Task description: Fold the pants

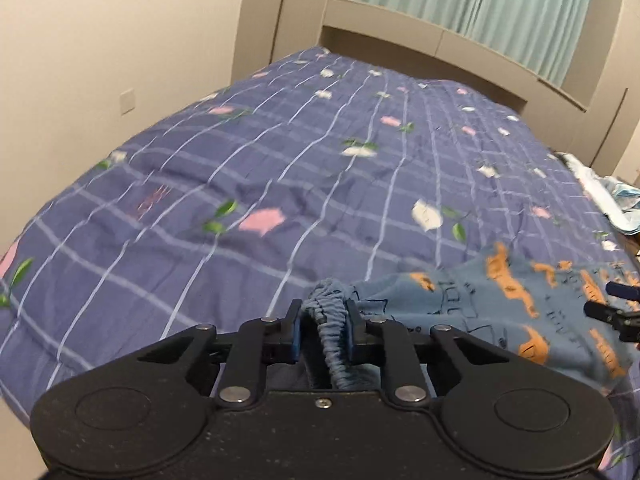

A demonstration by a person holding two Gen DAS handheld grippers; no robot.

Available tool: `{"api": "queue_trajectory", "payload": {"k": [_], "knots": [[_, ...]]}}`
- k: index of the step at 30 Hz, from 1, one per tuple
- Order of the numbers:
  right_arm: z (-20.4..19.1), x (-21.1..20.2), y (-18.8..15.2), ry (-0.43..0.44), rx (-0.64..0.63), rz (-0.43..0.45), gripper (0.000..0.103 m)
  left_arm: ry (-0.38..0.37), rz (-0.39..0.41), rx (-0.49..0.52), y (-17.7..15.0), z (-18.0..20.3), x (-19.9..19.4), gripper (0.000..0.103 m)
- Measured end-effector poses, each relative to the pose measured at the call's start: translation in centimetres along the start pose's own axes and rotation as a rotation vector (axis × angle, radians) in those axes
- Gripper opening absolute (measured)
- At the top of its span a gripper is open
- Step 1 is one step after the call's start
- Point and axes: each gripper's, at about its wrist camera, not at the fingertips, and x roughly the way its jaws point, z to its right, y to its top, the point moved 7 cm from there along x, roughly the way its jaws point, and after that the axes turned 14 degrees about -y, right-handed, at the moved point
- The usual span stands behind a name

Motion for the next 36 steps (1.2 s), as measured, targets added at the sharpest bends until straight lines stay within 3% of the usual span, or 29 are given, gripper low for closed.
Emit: {"api": "queue_trajectory", "payload": {"k": [3, 5, 7, 10, 13, 16, 22, 26, 30, 36], "knots": [[-0.3, 1.0, -0.6, 0.008, -0.003, -0.032, 0.103, 0.024, -0.025, 0.005, -0.8, -0.6, 1.6, 0.029], [-0.5, 1.8, -1.0, 0.015, -0.016, -0.059, 0.103, 0.071, -0.044, 0.019, -0.7, -0.5, 2.3, 0.042], [-0.2, 2.3, -1.3, 0.027, -0.013, -0.075, 0.103, 0.109, -0.035, 0.036, -0.3, -0.1, 2.3, 0.068], [1.0, 2.3, -1.3, 0.027, 0.022, -0.07, 0.103, 0.144, 0.013, 0.107, 0.7, 1.6, 1.9, 0.085], [3.3, 1.6, -1.5, 0.003, 0.053, -0.053, 0.103, 0.117, 0.033, 0.166, 1.5, 4.3, 2.6, 0.098], [6.8, 0.3, -2.0, -0.055, 0.079, -0.028, 0.103, 0.03, 0.047, 0.211, 2.1, 8.0, 4.5, 0.102], [15.7, -2.4, -4.5, -0.225, 0.174, -0.022, 0.103, -0.217, 0.002, 0.334, 1.8, 19.0, 10.7, 0.102], [20.8, -3.4, -6.4, -0.272, 0.282, -0.039, 0.103, -0.356, -0.025, 0.394, 0.8, 25.8, 14.4, 0.102], [24.0, -3.1, -8.2, -0.202, 0.418, -0.07, 0.103, -0.42, -0.073, 0.406, -0.2, 30.3, 18.5, 0.102], [26.3, -1.1, -8.9, -0.094, 0.544, -0.094, 0.102, -0.375, -0.131, 0.427, -1.2, 32.0, 23.3, 0.102]]}}
